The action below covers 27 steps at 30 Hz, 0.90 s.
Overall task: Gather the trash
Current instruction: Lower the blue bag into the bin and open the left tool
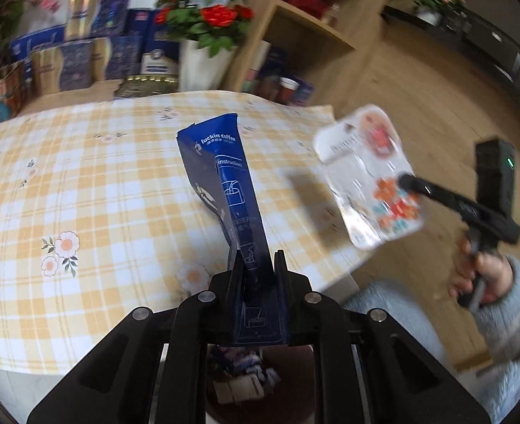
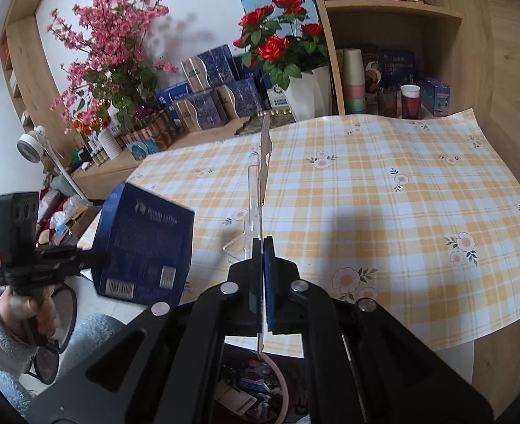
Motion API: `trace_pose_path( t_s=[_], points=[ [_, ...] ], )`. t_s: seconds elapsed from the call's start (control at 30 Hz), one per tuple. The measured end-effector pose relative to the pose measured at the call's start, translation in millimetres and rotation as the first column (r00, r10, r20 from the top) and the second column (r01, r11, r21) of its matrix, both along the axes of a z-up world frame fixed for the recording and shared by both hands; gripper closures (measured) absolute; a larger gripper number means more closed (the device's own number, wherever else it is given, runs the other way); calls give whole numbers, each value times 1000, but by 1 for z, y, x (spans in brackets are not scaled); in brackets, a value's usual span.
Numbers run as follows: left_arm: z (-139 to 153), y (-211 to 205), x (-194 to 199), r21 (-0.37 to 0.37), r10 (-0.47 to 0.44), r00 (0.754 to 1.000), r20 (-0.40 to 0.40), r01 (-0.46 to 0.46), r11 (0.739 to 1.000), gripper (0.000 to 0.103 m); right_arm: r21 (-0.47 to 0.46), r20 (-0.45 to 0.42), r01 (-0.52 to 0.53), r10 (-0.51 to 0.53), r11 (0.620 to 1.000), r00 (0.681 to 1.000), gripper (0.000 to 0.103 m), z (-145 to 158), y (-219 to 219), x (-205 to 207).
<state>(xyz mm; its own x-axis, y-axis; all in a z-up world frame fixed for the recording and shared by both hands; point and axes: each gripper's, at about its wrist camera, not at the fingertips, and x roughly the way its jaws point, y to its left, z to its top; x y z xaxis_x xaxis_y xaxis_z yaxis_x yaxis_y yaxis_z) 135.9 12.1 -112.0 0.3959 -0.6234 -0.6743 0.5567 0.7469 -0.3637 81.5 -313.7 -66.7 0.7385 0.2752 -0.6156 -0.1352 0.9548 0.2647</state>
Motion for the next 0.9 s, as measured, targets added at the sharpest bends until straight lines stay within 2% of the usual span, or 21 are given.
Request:
trace_pose_path(
  t_s=[0.2, 0.37, 0.53, 0.63, 0.73, 0.9],
  points=[
    [2, 6, -38, -11, -67, 996, -67, 66, 998, 87, 18, 29, -8, 8, 1000, 1000, 98, 6, 7, -23],
    [-16, 1, -69, 38, -148, 982, -119, 153, 987, 87, 34, 31, -14, 13, 999, 999, 98, 2, 9, -40],
    [-41, -9, -90, 78, -218, 957, -190, 236, 969, 87, 26, 25, -18, 17, 1000, 1000, 98, -2, 9, -51],
    [-55, -19, -97, 117, -253, 945, -208, 281, 953, 87, 29, 21, -15, 14, 999, 1000, 98, -3, 6, -55],
    [-67, -29, -97, 127, -270, 932, -240, 306, 944, 87, 26, 17, -7, 7, 1000, 1000, 98, -6, 2, -57],
    [-82, -48, -107, 149, -334, 902, -273, 383, 912, 87, 37, 16, 5, -5, 999, 1000, 98, -10, -3, -63]
  ],
)
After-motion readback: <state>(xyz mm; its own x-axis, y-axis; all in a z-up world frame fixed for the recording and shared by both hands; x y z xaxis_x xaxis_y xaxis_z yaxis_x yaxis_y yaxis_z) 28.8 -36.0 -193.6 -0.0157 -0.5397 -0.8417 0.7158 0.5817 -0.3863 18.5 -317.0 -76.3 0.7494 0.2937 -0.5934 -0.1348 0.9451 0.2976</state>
